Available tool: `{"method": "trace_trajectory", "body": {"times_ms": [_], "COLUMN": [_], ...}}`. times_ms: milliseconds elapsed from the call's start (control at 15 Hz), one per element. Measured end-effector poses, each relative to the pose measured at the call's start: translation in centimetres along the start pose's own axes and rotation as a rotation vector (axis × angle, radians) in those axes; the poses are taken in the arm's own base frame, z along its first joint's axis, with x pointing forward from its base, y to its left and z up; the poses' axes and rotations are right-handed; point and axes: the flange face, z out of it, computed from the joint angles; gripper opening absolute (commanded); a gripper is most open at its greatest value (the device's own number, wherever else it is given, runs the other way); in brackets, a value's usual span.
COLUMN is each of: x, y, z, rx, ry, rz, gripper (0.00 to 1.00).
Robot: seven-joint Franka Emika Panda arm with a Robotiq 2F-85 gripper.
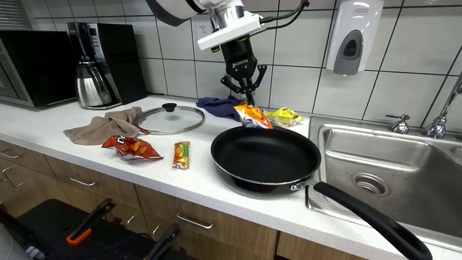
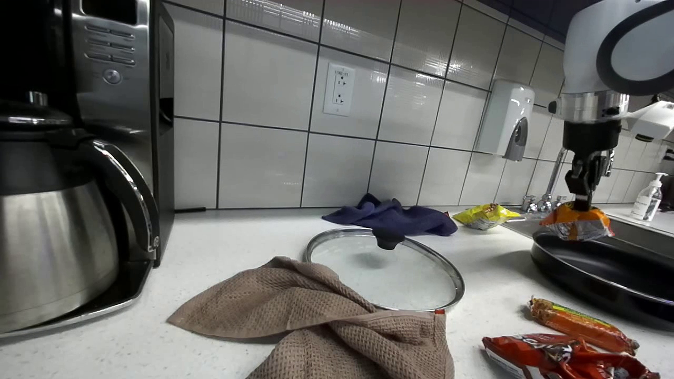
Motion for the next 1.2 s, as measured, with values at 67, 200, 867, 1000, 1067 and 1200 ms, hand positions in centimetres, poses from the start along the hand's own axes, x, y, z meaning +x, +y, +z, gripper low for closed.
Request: {"method": "trace_trajectory", "body": {"times_ms": [67,200,867,1000,1067,1200], "x": [-0.3,-0.9,-0.5,-0.1,0.1,0.4], "y": [-0.1,-0.3,-1.4,-1.7,-1.9,-2.5], "z": [0.5,1.6,6.1,6.7,6.8,7.0], "rx": [0.004,0.013,0.011,0.011,0.011,0.011], "ry": [-0.023,-0.063,-0.142,-0.141,-0.140,-0.141], "rz": [0.019,0.053,0.185,0.188,0.184,0.171], "gripper": [0.00,0.00,0.00,0.15,0.15,0.06]}}
